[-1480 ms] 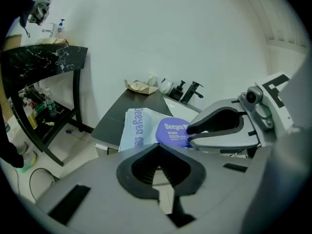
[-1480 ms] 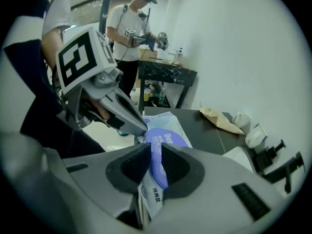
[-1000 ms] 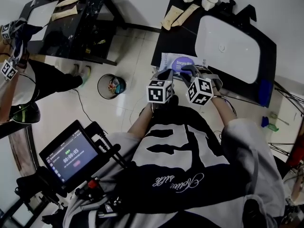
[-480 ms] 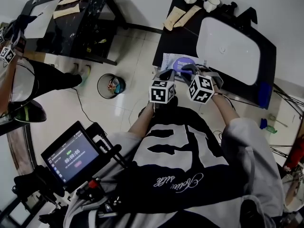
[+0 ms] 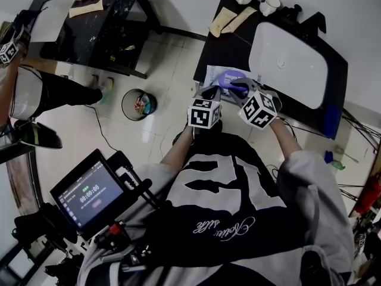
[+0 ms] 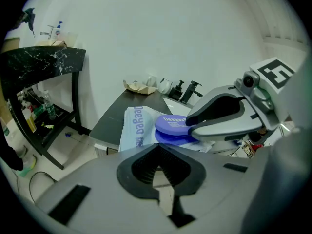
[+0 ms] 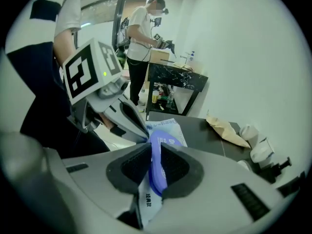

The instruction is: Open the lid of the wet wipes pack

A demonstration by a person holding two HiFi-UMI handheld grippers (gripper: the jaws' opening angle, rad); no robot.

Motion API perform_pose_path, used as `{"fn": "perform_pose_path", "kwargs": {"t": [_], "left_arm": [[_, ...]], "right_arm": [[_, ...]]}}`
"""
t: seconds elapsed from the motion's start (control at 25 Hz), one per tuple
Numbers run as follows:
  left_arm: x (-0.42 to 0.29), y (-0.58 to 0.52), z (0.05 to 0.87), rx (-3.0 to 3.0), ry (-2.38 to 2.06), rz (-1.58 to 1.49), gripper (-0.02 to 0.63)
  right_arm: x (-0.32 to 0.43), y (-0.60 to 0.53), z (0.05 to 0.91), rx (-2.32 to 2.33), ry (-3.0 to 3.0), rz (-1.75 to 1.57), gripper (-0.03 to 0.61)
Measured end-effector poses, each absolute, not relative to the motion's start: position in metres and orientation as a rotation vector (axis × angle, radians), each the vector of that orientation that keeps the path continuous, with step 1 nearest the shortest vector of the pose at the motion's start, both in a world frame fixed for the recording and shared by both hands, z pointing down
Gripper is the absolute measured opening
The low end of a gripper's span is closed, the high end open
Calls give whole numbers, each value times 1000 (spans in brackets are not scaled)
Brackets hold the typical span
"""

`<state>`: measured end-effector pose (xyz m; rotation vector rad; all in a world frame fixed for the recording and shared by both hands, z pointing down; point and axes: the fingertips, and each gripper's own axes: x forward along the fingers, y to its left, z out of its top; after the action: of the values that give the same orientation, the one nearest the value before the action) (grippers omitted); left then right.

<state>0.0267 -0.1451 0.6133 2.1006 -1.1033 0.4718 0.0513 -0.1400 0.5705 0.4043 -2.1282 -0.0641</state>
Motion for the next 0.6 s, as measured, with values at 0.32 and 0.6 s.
{"fn": "perform_pose_path", "kwargs": {"t": [0.32,0.6], "left_arm": [[25,-144,614,2080,-1098,454,-2],[23,-145,614,2068,-1096,446,-2]], "right_arm": [[51,-156,540,504,-2204,-45,46],[56,-213,516,686,-2228,-55,40]]}}
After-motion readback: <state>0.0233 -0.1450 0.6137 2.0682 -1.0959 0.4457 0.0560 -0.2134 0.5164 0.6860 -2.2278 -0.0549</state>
